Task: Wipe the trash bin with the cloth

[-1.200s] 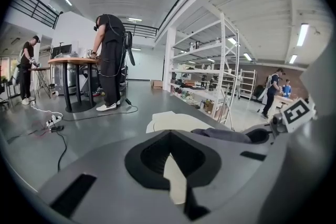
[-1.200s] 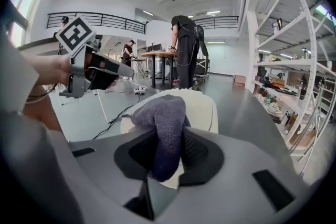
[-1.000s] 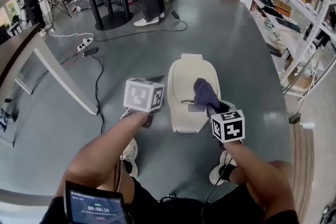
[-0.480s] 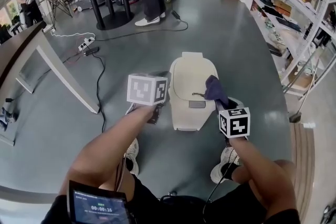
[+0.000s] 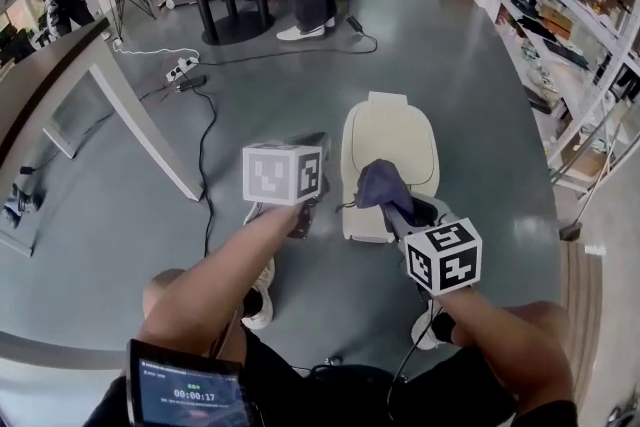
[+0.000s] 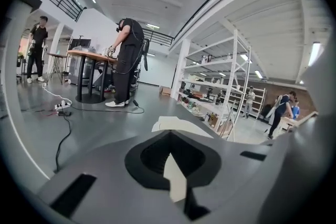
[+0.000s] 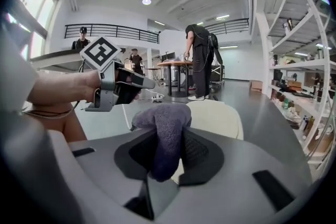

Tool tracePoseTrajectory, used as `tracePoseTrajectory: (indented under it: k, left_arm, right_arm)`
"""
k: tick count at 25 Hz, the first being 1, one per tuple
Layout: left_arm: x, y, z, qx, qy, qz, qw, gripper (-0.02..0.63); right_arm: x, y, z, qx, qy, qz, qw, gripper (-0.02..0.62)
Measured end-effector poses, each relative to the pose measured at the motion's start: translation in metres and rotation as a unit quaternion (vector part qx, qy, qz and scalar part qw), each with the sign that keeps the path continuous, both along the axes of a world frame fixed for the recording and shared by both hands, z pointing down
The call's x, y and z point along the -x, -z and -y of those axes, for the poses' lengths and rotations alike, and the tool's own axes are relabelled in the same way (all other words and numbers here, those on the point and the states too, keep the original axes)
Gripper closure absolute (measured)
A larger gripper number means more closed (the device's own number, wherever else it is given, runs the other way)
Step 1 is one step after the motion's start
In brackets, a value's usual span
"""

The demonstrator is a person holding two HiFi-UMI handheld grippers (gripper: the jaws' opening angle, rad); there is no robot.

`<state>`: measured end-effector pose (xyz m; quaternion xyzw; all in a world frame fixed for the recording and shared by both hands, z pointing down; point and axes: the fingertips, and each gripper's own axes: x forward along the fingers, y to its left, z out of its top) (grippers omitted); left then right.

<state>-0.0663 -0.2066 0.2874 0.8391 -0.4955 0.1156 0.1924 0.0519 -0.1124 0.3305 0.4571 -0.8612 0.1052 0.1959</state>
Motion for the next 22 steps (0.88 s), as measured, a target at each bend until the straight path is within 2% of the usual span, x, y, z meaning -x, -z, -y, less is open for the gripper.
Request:
tracePoseTrajectory:
  k: [4, 9, 11, 15, 22]
  left_arm:
    - [0.035, -0.006, -0.009, -0.010, 0.024, 0.031, 0.9992, 0.609]
    - [0.070, -0.030, -0.021, -0.013, 0.037, 0.079, 0.9961, 0.609]
    - [0.083, -0.038, -0.027, -0.008, 0.054, 0.084, 0.9950, 0.609]
    - [0.094, -0.049, -0.036, 0.011, 0.082, 0.058, 0.9949, 0.609]
    - [0.085, -0.074, -0.045, 0.026, 0.062, 0.081, 0.9945, 0.609]
  right_arm:
    - [0.036, -0.018, -0.014, 0.026, 0.044, 0.004, 0.999, 0.506]
    - [0.070, -0.063, -0.018, 0.073, 0.084, -0.022, 0.994, 0.506]
    - [0.072, -0.083, -0.013, 0.096, 0.081, -0.034, 0.992, 0.506]
    - [0.064, -0.114, 0.003, 0.133, 0.061, -0.054, 0.988, 0.506]
    - [0.055, -0.131, 0.015, 0.166, 0.041, -0.043, 0.984, 0.506]
